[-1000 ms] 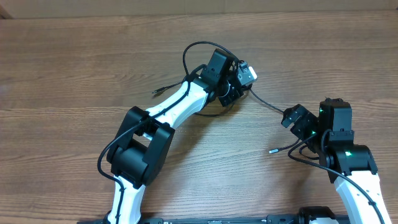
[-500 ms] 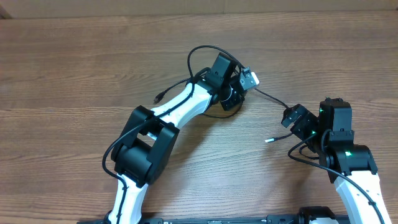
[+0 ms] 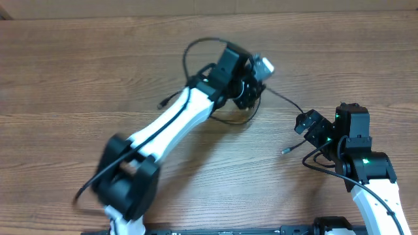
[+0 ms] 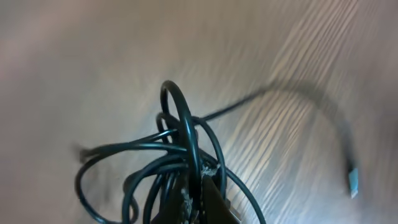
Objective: Untangle cables
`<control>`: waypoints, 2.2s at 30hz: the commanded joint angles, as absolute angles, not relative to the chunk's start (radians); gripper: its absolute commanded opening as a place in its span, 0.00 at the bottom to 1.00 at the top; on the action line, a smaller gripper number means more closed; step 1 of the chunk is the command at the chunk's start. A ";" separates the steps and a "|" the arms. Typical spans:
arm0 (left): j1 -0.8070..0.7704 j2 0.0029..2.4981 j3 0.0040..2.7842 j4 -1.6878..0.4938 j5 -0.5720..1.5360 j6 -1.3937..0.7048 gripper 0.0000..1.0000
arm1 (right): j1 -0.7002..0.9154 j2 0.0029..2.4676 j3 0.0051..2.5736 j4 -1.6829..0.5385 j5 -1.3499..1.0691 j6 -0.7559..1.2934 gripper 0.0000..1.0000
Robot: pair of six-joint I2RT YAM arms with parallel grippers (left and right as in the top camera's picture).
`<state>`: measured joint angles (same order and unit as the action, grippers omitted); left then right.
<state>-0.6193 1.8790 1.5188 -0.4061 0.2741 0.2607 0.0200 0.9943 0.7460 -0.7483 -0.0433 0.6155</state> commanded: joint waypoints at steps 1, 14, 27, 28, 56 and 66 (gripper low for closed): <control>-0.599 1.637 1.536 -0.412 0.280 0.239 0.04 | 0.017 0.988 0.753 -0.735 -0.116 0.565 1.00; -0.575 1.384 1.536 -0.481 0.458 0.238 0.04 | 0.017 0.772 0.754 -0.681 -0.521 0.262 1.00; -0.576 1.385 1.536 -0.498 0.850 0.239 0.04 | 0.017 0.700 0.754 -0.591 -0.646 0.253 1.00; -0.576 1.385 1.536 -0.506 0.868 0.239 0.04 | 0.017 0.700 0.754 -0.582 -0.646 0.252 1.00; -0.604 1.385 1.536 -0.527 1.011 0.239 0.04 | 0.017 0.701 0.753 -0.335 -0.800 0.258 0.20; -0.605 1.385 1.536 -0.665 0.651 0.313 0.63 | 0.017 0.701 0.753 -0.424 -0.760 0.302 0.04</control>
<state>-0.6006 1.4097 1.5196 -0.6102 0.7982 0.2527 0.0200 0.7071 0.7460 -0.4175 -0.7925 0.2638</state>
